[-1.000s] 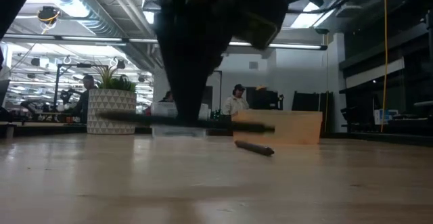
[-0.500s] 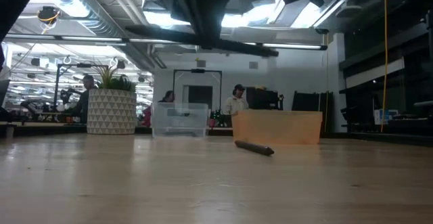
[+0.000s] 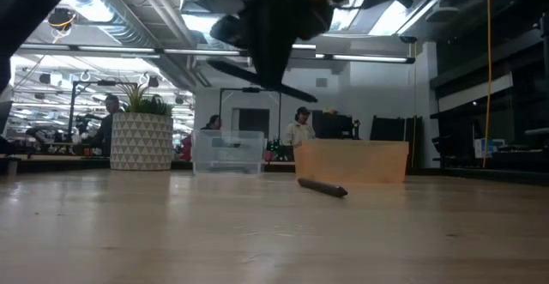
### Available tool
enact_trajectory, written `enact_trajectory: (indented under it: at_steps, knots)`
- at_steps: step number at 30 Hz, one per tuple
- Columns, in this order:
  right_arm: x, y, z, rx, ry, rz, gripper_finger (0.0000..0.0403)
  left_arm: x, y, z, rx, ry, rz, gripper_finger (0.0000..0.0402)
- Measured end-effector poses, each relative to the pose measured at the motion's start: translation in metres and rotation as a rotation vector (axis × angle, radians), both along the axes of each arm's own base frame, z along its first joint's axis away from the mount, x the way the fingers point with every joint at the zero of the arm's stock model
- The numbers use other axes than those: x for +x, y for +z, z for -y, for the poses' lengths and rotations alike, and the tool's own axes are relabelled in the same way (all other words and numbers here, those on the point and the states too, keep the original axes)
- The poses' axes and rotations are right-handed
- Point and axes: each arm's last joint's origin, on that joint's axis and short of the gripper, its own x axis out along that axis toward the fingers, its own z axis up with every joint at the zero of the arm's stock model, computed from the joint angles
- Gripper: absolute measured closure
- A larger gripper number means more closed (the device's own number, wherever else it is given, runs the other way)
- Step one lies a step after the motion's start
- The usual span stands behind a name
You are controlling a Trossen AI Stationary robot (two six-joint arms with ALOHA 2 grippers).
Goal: Sort pens & pencils
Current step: Put the black pen into the transparent bin
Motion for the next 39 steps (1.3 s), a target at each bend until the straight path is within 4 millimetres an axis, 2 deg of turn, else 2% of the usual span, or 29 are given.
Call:
enact_trajectory:
  at_steps: [9,17,22,30,39]
  knots:
    - [-0.010,0.000,0.007,-0.072,-0.005,-0.058,0.0363,0.005,0.000,-0.077,0.011,0.291,0.005,0.0388]
    - [-0.013,0.000,0.009,-0.112,0.016,-0.090,0.0363,-0.003,0.004,-0.135,0.010,0.442,0.001,0.0388]
    - [-0.013,-0.001,0.009,-0.141,0.034,-0.113,0.0363,-0.021,0.017,-0.169,0.020,0.517,-0.026,0.0388]
    - [-0.015,-0.001,0.011,-0.147,0.022,-0.122,0.0363,-0.058,0.053,-0.219,0.090,0.612,0.041,0.0388]
    - [-0.015,-0.001,0.011,-0.148,0.012,-0.125,0.0363,-0.086,0.053,-0.273,0.089,0.622,0.038,0.0388]
